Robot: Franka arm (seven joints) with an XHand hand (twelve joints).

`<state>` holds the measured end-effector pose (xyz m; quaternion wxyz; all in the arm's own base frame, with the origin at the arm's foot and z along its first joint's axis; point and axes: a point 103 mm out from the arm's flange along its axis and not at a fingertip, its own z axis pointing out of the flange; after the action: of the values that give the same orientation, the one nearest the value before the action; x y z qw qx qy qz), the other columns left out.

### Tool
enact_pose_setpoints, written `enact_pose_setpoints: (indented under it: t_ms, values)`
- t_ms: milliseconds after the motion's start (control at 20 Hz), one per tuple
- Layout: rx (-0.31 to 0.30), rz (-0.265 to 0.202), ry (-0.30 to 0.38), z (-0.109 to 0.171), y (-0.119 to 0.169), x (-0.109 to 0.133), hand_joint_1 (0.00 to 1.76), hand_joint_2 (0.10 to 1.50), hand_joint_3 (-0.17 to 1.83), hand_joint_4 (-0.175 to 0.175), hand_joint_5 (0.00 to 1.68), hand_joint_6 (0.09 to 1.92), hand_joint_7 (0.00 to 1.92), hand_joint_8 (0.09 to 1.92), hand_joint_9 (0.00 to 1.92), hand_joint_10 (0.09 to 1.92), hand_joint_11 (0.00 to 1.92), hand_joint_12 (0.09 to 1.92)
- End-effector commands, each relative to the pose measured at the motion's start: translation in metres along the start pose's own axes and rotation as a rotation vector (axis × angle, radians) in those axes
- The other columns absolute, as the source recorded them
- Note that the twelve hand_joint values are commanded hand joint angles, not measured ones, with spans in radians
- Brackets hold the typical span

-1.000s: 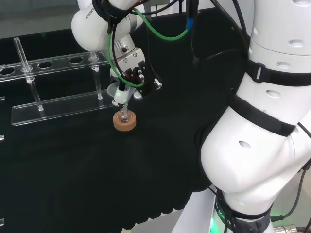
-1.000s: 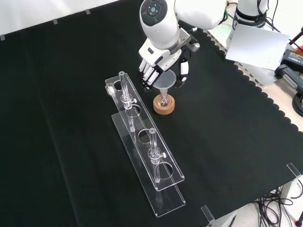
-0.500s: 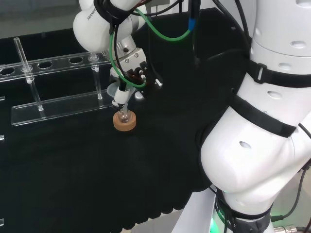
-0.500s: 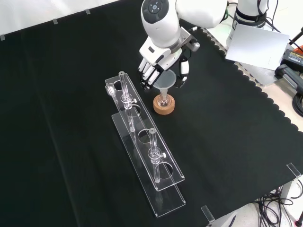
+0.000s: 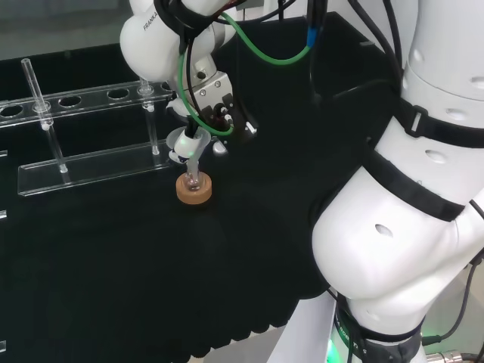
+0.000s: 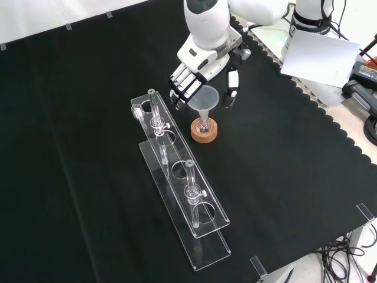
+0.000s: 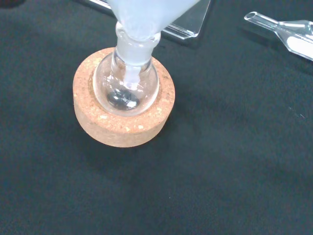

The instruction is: Place the funnel on the round-bottom flask.

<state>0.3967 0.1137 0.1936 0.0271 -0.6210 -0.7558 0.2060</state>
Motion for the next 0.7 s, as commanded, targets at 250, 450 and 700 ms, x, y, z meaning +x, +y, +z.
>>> enact_pose_setpoints:
  t_ms: [250, 450, 700]
  values:
    - [-0.081, 0.016, 0.059, -0.008, -0.023, -0.043, 0.47, 0.65, 0.34, -0.029, 0.21, 0.09, 0.01, 0.64, 0.23, 0.78, 0.18, 1.46]
    - [-0.083, 0.076, 0.080, -0.014, -0.030, -0.069, 0.47, 0.66, 0.33, -0.032, 0.23, 0.09, 0.03, 0.67, 0.27, 0.77, 0.18, 1.45]
    - [-0.129, 0.081, 0.112, -0.023, -0.038, -0.086, 0.47, 0.66, 0.32, -0.034, 0.25, 0.09, 0.05, 0.68, 0.31, 0.75, 0.19, 1.44]
